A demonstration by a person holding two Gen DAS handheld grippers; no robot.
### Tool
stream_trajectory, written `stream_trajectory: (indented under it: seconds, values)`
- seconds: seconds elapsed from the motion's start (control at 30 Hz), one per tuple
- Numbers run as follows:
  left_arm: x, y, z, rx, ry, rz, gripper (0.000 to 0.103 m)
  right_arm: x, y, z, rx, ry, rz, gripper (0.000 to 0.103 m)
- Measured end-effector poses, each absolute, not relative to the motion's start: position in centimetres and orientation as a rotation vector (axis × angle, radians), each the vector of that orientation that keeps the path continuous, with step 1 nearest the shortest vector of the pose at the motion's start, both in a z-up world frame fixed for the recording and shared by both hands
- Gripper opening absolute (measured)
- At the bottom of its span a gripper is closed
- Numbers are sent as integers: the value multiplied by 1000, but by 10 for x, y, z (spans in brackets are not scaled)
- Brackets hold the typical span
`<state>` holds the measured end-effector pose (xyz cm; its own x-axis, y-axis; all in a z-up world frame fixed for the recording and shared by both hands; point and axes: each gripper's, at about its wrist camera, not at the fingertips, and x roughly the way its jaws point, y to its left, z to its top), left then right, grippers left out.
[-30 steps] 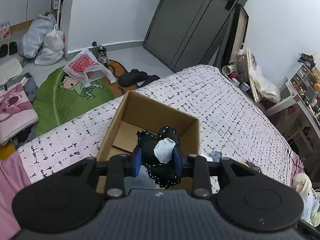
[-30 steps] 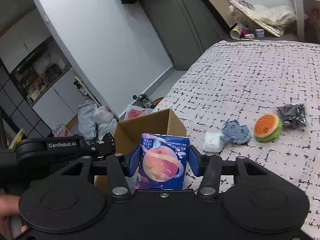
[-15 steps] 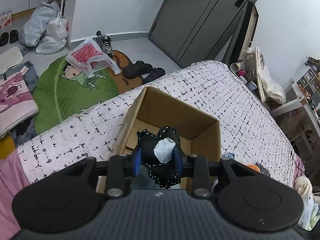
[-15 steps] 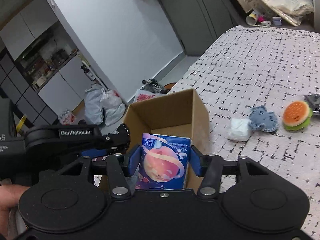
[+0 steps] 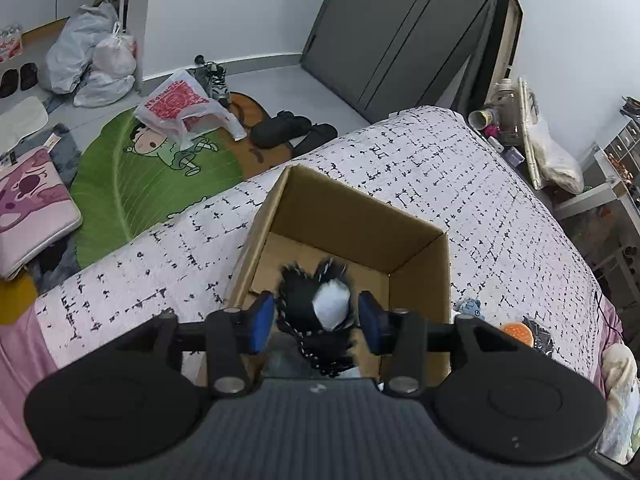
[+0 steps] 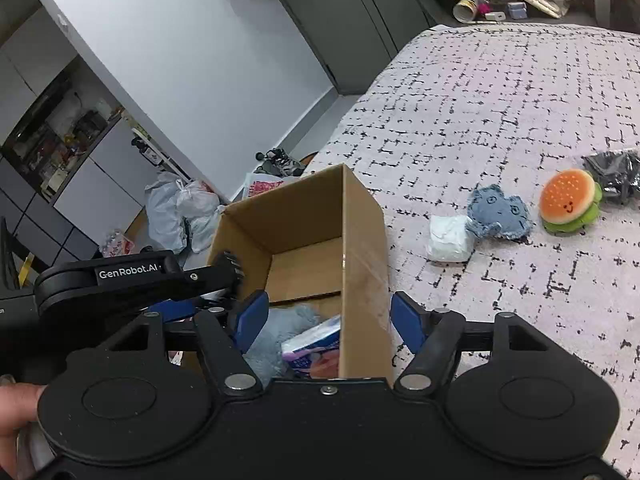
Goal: Organize soft objects
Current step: 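Carry both items to the box and release them inside with both tools, then move both tools back toward the remaining plushes on the bed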
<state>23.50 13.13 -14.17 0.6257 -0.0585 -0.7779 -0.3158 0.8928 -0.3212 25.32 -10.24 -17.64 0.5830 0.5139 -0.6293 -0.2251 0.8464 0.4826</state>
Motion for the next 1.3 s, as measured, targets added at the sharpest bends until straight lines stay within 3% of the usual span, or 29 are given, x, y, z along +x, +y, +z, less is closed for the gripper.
stream_trajectory:
  seconds: [0.2,0.47,0.67,0.83,1.3]
  values:
    - [230,125,-137,-424,878,212,66,252,-107,-172,380,845,450,78]
    - [225,103,-127,-380,860,209,69,253,-124,-170,412,854,392,85]
    - [221,84,-119,-340,849,210,72,256,-144,-166,425,847,321,98]
    - [221,68,-112,-321,844,191,79,261,-164,-163,443,850,276,100]
    - [228,22,-76,-272,821,154,82,275,-216,-128,406,831,249,103]
